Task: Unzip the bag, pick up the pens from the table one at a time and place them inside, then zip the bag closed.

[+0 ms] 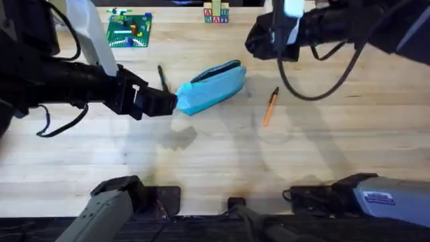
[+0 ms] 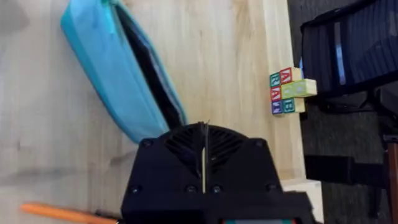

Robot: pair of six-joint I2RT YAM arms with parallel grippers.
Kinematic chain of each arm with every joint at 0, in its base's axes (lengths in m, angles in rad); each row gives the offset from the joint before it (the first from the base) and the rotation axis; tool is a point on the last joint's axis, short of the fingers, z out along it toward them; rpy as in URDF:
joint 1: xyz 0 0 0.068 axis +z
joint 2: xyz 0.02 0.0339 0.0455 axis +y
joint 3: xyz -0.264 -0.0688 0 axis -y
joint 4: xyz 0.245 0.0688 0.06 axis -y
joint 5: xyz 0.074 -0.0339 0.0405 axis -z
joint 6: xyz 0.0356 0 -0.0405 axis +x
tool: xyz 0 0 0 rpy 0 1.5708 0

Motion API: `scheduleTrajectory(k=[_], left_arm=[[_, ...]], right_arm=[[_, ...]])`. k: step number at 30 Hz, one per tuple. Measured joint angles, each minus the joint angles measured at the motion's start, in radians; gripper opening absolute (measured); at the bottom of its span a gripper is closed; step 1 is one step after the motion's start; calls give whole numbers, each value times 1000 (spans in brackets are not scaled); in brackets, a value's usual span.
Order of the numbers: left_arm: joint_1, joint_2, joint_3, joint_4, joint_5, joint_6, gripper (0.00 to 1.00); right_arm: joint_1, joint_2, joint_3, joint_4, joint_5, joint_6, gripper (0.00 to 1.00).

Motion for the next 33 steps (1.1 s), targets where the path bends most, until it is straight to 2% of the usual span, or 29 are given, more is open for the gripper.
scheduleTrajectory(k=[8, 17, 33], left_arm=[[0, 0, 0, 0, 0, 0, 996], [0, 0, 0, 0, 0, 0, 995], [0, 0, 0, 0, 0, 0, 995]], right_arm=[[-18, 87, 102, 3, -90, 0, 28], [-18, 201, 106, -53, -105, -5, 28], [-18, 268, 106, -117, -142, -48, 28]])
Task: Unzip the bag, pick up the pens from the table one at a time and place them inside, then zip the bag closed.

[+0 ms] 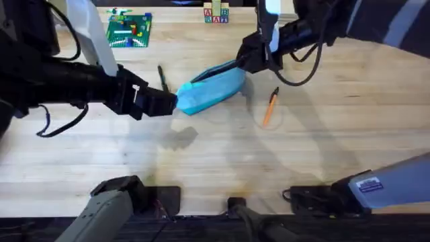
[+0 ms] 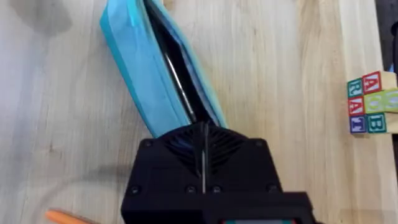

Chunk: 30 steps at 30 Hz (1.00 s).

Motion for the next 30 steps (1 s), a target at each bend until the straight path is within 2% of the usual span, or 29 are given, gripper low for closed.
scheduleTrajectory(k=[12, 30], left_arm=[[0, 0, 0, -2, 0, 0, 996], [0, 0, 0, -2, 0, 0, 995]], right_arm=[[0, 23, 0, 19, -16, -23, 28], [13, 140, 3, 68, -29, -27, 28]])
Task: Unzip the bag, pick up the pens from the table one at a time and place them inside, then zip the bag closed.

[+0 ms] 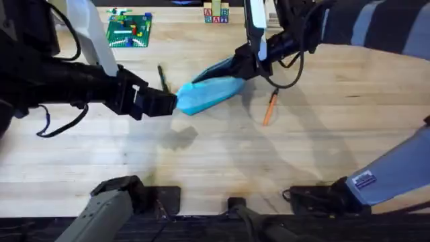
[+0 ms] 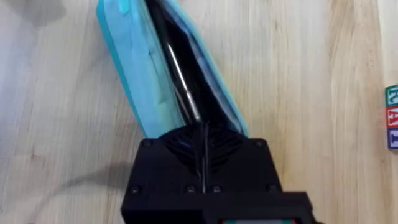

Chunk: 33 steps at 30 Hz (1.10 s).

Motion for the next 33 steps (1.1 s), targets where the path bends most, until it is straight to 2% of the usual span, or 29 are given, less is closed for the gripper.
scheduleTrajectory(k=[3, 4, 6, 10, 11, 14, 24, 33], left_arm=[[0, 0, 0, 0, 0, 0, 995], [0, 0, 0, 0, 0, 0, 995], [0, 0, 0, 0, 0, 0, 995], [0, 0, 0, 0, 0, 0, 995], [0, 0, 0, 0, 0, 0, 995], [0, 0, 0, 0, 0, 0, 995], [0, 0, 0, 0, 0, 0, 995], [0, 0, 0, 0, 0, 0, 995]], right_arm=[[0, 1, 0, 0, 0, 1, 42], [0, 1, 0, 0, 0, 0, 80], [0, 1, 0, 0, 1, 0, 315], [0, 1, 0, 0, 1, -2, 902], [0, 1, 0, 2, 2, -3, 965], [0, 1, 0, 2, 2, 10, 994], [0, 1, 2, -4, 0, 87, 996], [0, -20, 6, -74, 3, 114, 996]])
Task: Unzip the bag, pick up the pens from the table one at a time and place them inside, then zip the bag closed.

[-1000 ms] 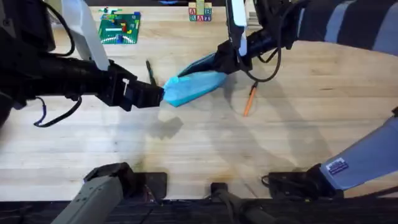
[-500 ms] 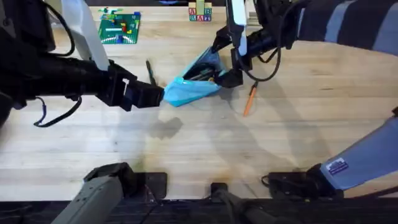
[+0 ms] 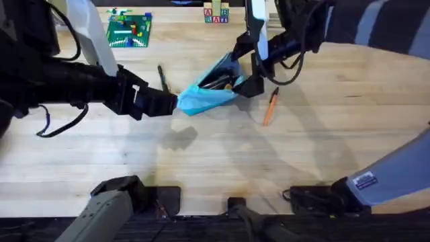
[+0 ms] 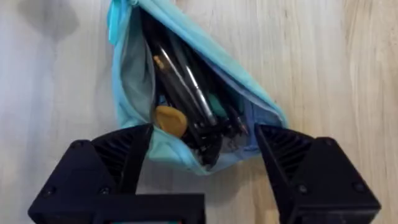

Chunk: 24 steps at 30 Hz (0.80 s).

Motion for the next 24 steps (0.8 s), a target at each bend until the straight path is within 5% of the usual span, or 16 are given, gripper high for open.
scheduleTrajectory(k=[11, 24], left_arm=[[0, 0, 0, 0, 0, 0, 996], [0, 0, 0, 0, 0, 0, 995]], right_arm=[[1, -142, 0, -98, 4, 37, 996], [1, -299, 0, -190, 120, 286, 996]])
